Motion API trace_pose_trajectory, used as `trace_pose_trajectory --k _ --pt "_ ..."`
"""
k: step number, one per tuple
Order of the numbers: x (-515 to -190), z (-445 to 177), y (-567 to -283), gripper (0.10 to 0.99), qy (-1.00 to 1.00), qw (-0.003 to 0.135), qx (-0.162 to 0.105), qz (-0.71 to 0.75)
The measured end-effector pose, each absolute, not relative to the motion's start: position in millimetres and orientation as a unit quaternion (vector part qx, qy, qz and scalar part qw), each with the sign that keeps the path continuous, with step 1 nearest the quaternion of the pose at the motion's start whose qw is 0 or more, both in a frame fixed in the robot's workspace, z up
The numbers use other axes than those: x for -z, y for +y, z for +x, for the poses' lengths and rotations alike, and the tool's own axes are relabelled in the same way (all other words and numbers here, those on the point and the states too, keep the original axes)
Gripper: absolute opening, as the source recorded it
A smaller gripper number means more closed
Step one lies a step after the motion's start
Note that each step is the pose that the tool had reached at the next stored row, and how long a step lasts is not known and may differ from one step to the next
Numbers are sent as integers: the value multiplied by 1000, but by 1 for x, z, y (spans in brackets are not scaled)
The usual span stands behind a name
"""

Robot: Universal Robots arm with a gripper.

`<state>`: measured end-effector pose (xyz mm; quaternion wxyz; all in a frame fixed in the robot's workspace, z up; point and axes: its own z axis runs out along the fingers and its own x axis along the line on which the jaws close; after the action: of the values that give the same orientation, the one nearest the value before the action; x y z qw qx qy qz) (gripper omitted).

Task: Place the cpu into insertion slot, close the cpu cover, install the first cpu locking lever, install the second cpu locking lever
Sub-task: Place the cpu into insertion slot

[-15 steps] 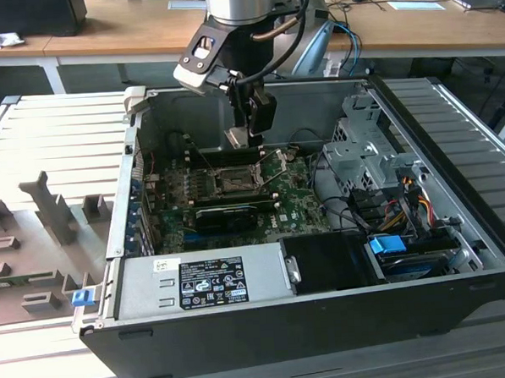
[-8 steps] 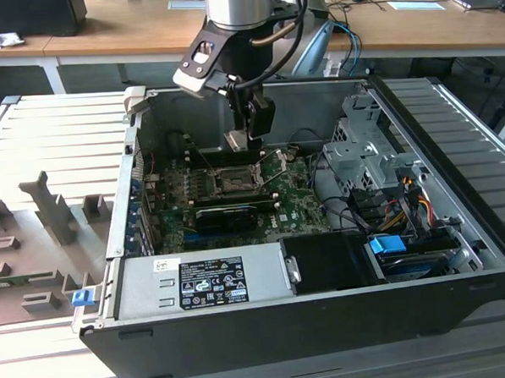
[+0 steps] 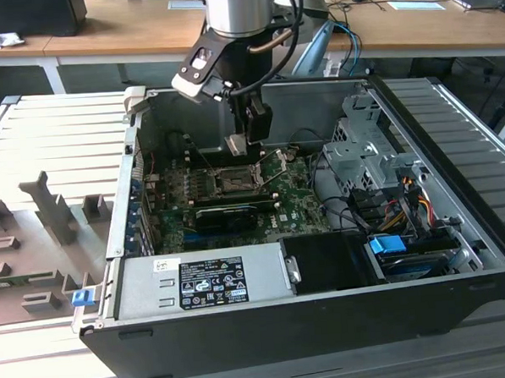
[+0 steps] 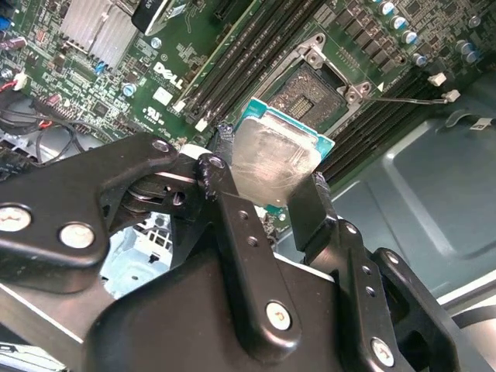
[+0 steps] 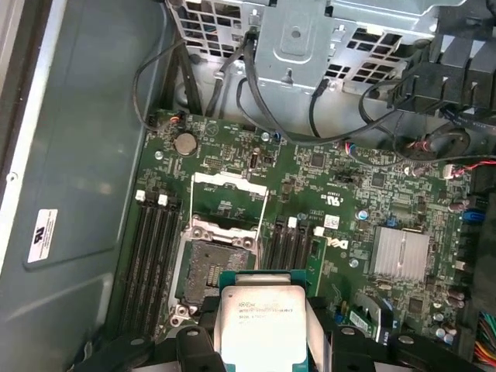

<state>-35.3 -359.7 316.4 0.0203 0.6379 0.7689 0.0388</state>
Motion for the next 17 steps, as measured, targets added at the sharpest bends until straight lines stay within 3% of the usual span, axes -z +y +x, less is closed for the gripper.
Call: trace_pose_trajectory --k 17 --pt "-303 -35 -360 529 727 23 -37 685"
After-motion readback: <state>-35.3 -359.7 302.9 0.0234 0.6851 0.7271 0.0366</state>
